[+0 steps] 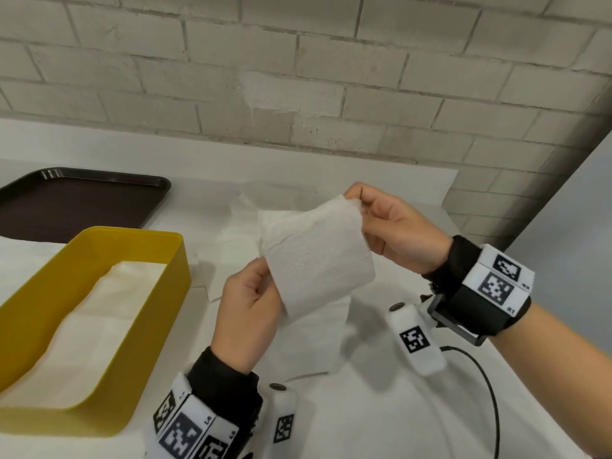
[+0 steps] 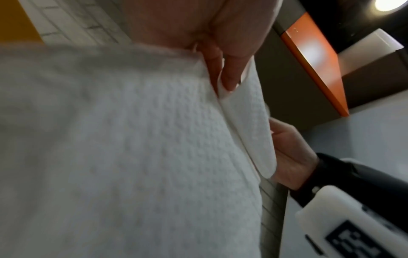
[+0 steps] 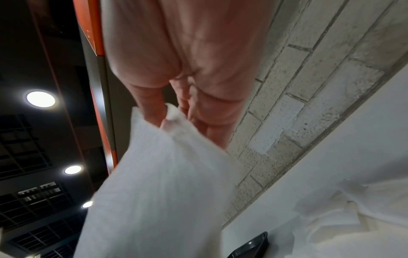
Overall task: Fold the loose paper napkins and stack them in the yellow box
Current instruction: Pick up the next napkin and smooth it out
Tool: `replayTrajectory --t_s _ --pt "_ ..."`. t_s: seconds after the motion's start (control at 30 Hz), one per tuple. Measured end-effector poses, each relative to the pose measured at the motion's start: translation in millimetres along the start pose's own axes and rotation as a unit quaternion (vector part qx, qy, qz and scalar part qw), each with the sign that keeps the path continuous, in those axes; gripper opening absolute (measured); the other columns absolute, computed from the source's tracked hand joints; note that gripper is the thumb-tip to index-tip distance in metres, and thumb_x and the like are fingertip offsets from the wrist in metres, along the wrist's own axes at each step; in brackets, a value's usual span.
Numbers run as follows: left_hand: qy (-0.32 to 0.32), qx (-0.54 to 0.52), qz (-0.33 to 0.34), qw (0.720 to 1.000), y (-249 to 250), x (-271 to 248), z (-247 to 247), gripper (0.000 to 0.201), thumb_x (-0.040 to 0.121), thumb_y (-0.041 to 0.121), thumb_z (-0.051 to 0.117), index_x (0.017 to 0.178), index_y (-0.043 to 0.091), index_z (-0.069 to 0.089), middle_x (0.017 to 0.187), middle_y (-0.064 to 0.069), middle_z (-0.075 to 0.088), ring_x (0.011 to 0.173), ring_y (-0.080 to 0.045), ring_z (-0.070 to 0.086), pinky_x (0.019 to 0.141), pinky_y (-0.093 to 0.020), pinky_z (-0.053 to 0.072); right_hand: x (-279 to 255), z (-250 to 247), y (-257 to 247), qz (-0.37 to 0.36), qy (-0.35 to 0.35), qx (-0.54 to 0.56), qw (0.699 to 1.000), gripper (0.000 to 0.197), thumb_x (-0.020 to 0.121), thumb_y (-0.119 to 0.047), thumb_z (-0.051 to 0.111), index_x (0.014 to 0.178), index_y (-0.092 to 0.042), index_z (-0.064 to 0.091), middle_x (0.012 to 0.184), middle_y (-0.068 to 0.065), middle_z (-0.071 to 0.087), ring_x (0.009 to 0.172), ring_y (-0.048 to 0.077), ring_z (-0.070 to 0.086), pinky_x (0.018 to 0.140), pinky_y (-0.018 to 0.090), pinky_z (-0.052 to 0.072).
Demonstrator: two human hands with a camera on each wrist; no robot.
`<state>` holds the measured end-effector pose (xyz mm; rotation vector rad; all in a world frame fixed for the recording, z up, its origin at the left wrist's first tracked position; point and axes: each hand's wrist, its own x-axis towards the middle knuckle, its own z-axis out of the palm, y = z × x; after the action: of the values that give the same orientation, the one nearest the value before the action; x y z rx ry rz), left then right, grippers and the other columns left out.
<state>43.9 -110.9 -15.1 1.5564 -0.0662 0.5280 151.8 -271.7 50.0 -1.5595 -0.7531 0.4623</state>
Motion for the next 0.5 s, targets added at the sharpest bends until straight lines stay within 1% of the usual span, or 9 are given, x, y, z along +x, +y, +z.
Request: replayTrajectory --t_s 0.07,0.13,0.17,0.2,0.23,0.27,0.33,0.43,0.5 --pt "0.013 0.061 0.056 0.996 -2.0 -0.5 -1.3 0.012 0.082 0.022 0.06 0.089 0.027 0.069 0.082 0.022 0.07 0.081 0.006 0.062 0.067 -0.006 0.044 -2.4 1.8 -3.7 -0.008 -0.005 0.009 1.0 0.03 0.069 -0.055 0.068 0.078 -0.027 0.062 0.074 -0.009 0.058 0.065 0.013 0.049 0.058 0.023 0.039" --pt "0.031 0.15 0.114 0.982 -3.3 -0.3 -2.5 0.026 0.084 0.032 0.054 0.074 0.012 0.067 0.066 0.004 0.064 0.071 -0.004 0.058 0.059 -0.009 0.041 -4.6 1.7 -8.9 -0.016 -0.018 0.016 1.0 0.042 0.07 -0.066 0.058 0.081 -0.027 0.065 0.083 -0.006 0.064 0.074 0.009 0.057 0.065 0.019 0.048" --pt "0.038 0.187 0.134 0.973 -3.0 -0.3 -2.8 0.033 0.086 0.033 0.051 0.065 0.009 0.059 0.059 0.005 0.055 0.065 -0.004 0.053 0.055 -0.007 0.037 -5.8 2.0 -11.5 -0.02 -0.017 -0.001 1.0 0.041 0.072 -0.065 0.058 0.083 -0.027 0.066 0.086 -0.004 0.065 0.077 0.01 0.059 0.068 0.019 0.048" --pt "0.04 0.209 0.149 0.966 -0.1 0.1 -2.6 0.032 0.088 0.031 0.051 0.062 0.013 0.051 0.056 0.009 0.048 0.062 -0.001 0.05 0.053 -0.005 0.034 -7.2 2.8 -14.1 -0.028 -0.016 -0.03 0.999 0.033 0.078 -0.057 0.06 0.085 -0.024 0.064 0.087 -0.004 0.065 0.08 0.009 0.059 0.07 0.019 0.048" --pt "0.039 0.224 0.164 0.96 2.1 0.4 -2.2 0.029 0.089 0.028 0.052 0.062 0.018 0.049 0.056 0.012 0.045 0.061 0.002 0.048 0.053 -0.003 0.033 -8.1 4.1 -16.1 -0.032 -0.017 -0.071 0.997 0.021 0.083 -0.041 0.061 0.087 -0.021 0.062 0.087 -0.006 0.064 0.081 0.006 0.059 0.072 0.016 0.047" --pt "0.037 0.232 0.175 0.956 2.4 0.2 -1.9 0.029 0.09 0.027 0.053 0.063 0.016 0.051 0.057 0.011 0.047 0.062 0.0 0.049 0.053 -0.004 0.033 -9.4 5.3 -18.2 -0.032 -0.025 -0.111 0.993 0.009 0.085 -0.026 0.06 0.089 -0.018 0.06 0.086 -0.009 0.063 0.081 0.001 0.059 0.074 0.013 0.045" --pt "0.028 0.223 0.179 0.958 0.8 -0.2 -0.9 0.034 0.09 0.029 0.05 0.07 0.005 0.061 0.062 -0.001 0.056 0.066 -0.009 0.052 0.054 -0.01 0.038 -11.4 7.2 -19.8 -0.031 -0.043 -0.194 0.98 0.006 0.085 -0.012 0.059 0.09 -0.015 0.061 0.084 -0.012 0.063 0.081 -0.005 0.058 0.075 0.009 0.043" --pt "0.005 0.189 0.154 0.97 -0.4 -2.4 0.9 0.038 0.088 0.037 0.047 0.079 0.005 0.066 0.071 -0.005 0.063 0.07 -0.012 0.056 0.058 -0.018 0.045 -15.1 8.7 -20.2 -0.042 -0.028 -0.29 0.956 0.009 0.087 -0.017 0.059 0.088 -0.012 0.066 0.083 -0.011 0.065 0.08 -0.005 0.059 0.077 0.009 0.043" --pt "-0.009 0.141 0.112 0.984 2.1 -4.8 3.3 0.029 0.085 0.043 0.05 0.092 0.021 0.069 0.087 0.004 0.068 0.082 -0.006 0.061 0.069 -0.02 0.05 -17.0 10.2 -19.2 -0.059 0.003 -0.299 0.952 0.011 0.084 -0.023 0.056 0.083 -0.017 0.065 0.085 -0.012 0.064 0.083 -0.003 0.058 0.08 0.011 0.043"
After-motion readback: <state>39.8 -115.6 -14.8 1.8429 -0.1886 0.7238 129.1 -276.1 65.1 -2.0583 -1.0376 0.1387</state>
